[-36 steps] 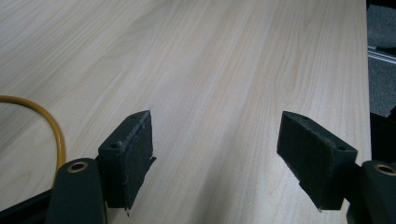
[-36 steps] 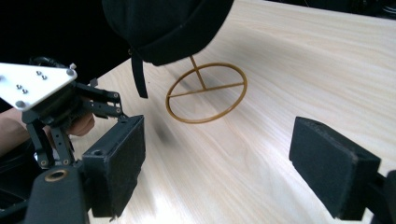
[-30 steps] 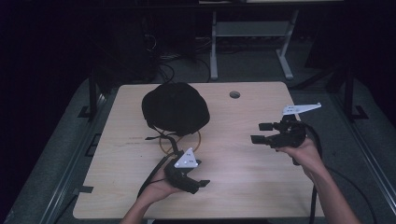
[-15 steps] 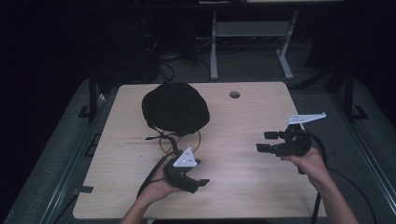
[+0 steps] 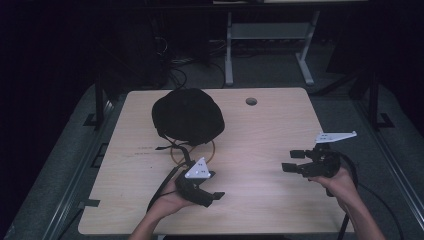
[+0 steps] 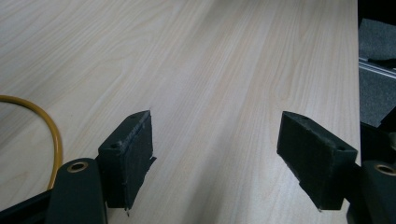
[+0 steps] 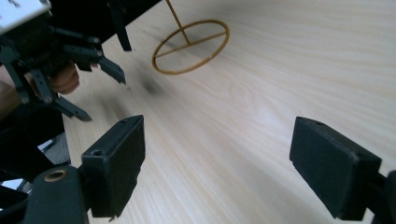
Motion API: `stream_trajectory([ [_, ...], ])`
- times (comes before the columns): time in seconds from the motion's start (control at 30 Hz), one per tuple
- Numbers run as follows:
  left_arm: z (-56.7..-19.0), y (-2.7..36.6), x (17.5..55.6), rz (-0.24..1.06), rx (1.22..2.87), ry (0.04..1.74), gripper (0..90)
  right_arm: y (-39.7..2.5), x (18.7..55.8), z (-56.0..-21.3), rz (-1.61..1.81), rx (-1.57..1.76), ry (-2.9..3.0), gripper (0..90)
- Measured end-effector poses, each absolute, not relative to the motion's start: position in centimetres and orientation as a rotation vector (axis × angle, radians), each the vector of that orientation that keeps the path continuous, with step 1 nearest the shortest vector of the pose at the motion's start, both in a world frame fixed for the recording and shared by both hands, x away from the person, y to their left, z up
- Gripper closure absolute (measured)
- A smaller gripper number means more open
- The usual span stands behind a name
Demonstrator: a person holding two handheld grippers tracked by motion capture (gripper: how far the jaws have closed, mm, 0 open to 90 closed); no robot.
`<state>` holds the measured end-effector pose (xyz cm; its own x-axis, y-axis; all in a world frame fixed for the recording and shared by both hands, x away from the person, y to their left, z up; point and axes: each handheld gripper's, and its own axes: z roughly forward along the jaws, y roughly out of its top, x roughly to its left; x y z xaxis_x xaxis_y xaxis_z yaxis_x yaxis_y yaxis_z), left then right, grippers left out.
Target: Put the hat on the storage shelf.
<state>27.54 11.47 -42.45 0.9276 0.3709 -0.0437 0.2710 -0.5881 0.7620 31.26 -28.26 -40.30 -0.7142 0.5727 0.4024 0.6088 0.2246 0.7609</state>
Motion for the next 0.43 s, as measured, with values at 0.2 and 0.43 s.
stream_trajectory([
  [0.2,-42.1,11.6,27.6,0.119,2.202,0.465,26.7,-29.3,30.2,-41.7,-1.520,-1.207,-2.410,17.8],
  [0.43,-41.2,11.4,27.3,0.038,2.149,0.457,25.6,-29.7,27.7,-43.1,-1.524,-1.227,-2.421,17.3],
])
